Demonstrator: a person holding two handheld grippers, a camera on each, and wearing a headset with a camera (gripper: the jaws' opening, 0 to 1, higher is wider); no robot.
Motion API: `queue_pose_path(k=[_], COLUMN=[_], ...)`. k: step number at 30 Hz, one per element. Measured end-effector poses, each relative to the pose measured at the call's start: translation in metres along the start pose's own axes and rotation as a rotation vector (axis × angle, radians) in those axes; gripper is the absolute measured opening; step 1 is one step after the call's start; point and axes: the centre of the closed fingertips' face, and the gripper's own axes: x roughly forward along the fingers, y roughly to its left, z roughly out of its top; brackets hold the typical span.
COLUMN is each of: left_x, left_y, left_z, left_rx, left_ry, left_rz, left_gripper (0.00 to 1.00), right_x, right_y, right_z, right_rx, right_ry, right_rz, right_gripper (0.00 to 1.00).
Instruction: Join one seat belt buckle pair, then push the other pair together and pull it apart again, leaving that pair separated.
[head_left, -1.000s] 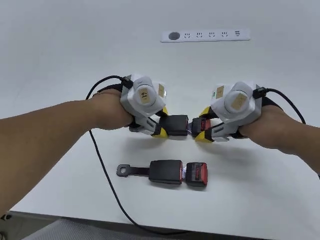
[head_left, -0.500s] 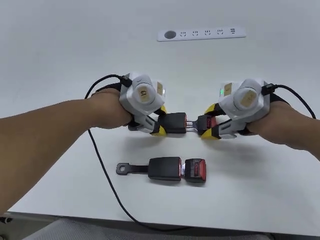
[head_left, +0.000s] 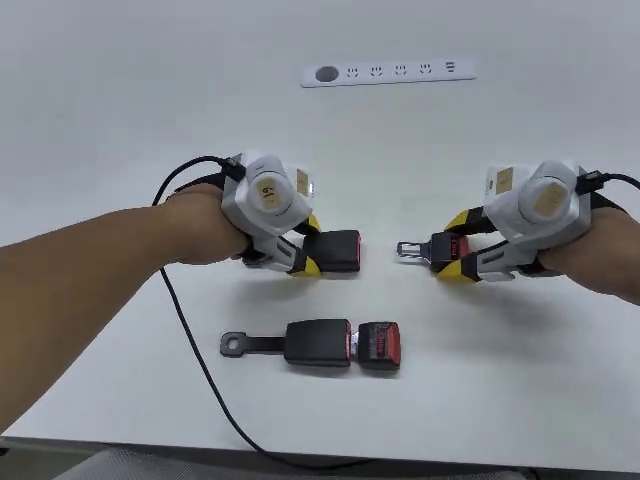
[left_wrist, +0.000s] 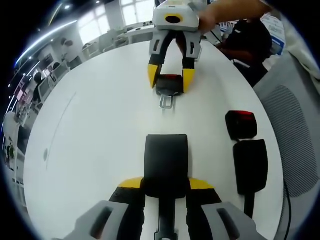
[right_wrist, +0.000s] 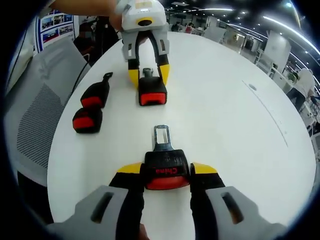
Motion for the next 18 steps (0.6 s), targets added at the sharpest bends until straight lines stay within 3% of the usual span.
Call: queue_pose_path(k=[9, 18], left_x=[0.0, 0.0], left_y=[-0.001, 0.0], left_z=[0.002, 0.003], left_rx=[0.018, 0.028], left_ry=[0.003, 0.015], left_rz=[-0.005, -0.002], left_gripper=[0.32, 0.32], right_x=[-0.014, -0.013], right_y=[-0.005, -0.006], right_z=[-0.022, -0.022], right_rx=[0.01, 0.01], right_ry=[0.027, 0.05], right_rz=[-0.002, -0.003], right_gripper=[0.35, 0.36])
